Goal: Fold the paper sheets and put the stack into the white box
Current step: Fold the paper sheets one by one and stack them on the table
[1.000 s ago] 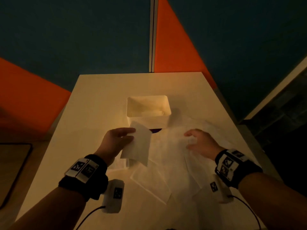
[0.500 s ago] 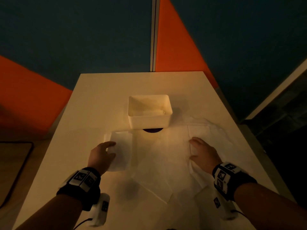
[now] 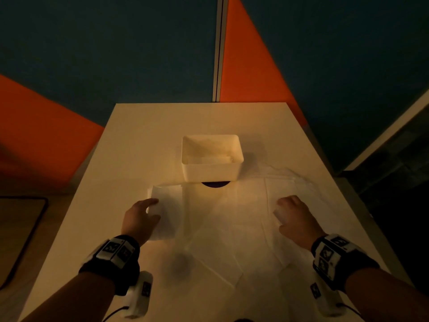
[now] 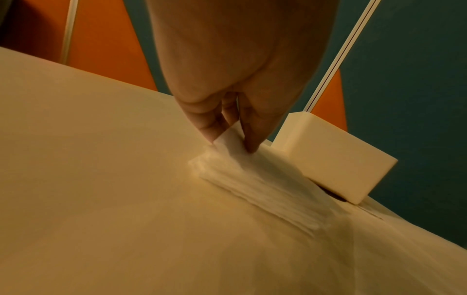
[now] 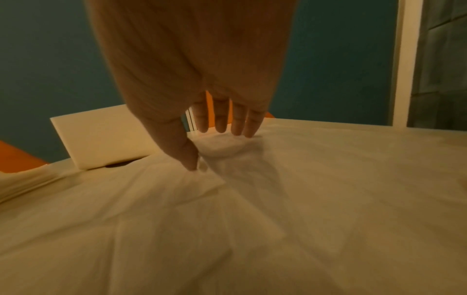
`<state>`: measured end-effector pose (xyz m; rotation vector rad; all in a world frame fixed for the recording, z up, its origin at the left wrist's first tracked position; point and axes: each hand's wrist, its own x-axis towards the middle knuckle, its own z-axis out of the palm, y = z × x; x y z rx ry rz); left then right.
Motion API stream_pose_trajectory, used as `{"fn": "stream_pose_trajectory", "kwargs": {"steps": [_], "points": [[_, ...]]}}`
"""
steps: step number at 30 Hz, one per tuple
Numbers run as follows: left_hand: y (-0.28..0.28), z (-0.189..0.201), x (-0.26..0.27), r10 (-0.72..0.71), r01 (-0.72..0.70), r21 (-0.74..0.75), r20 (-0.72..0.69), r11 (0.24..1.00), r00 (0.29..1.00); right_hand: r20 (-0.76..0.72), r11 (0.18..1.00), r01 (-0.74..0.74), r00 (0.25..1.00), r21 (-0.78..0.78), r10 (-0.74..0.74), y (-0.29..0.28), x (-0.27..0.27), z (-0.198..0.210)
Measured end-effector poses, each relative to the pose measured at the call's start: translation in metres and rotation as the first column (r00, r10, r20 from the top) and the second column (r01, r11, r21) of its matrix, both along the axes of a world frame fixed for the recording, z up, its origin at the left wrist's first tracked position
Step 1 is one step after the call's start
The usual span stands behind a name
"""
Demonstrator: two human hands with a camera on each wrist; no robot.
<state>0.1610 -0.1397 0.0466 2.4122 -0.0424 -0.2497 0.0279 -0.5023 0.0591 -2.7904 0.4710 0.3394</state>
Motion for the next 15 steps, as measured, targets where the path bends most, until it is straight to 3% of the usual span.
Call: {"fn": "stream_pose_trajectory", "kwargs": {"steps": [2, 6, 15], "points": [[-0.001, -0.001, 0.0, 0.004, -0.004, -0.001, 0.004, 1.0, 1.0, -0.029, 0.999, -0.009, 1.0, -0.045, 0.008, -0.001, -0.002, 0.001], [-0.001, -0.002, 0.001, 0.013, -0.013, -0.017, 0.008, 1.0, 1.0, 0.043, 0.989, 0.128, 0.99, 0.069, -0.131, 0.002, -0.007, 0.008], [-0.001, -0.005, 0.003, 0.008, -0.008, 0.001, 0.012, 1.0, 1.0, 0.09, 0.937, 0.238, 0.959, 0.256, -0.268, -0.001, -0.005, 0.015]]}}
